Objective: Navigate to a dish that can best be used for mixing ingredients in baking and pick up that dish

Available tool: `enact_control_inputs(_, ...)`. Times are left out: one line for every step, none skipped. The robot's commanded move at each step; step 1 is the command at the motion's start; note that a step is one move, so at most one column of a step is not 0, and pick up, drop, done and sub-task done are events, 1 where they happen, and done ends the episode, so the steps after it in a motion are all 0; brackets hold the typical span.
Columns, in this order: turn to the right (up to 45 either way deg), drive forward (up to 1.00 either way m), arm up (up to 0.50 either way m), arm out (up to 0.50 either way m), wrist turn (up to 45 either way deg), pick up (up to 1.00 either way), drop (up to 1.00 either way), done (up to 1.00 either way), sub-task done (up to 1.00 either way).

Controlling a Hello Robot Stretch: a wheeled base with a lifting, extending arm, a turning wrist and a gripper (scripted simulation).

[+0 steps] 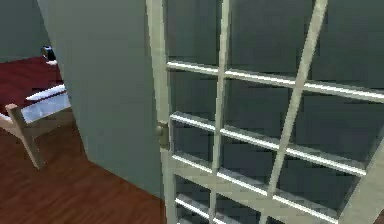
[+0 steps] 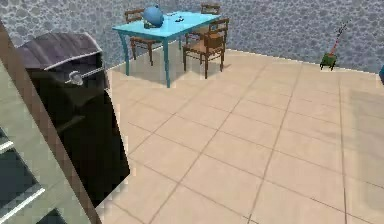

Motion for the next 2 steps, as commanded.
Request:
enact_control_inputs(45.0,0.0,0.0,0.0,0.0,0.0,0.0,0.0,0.0)
enact_control_inputs(45.0,0.0,0.0,0.0,0.0,0.0,0.0,0.0,0.0)
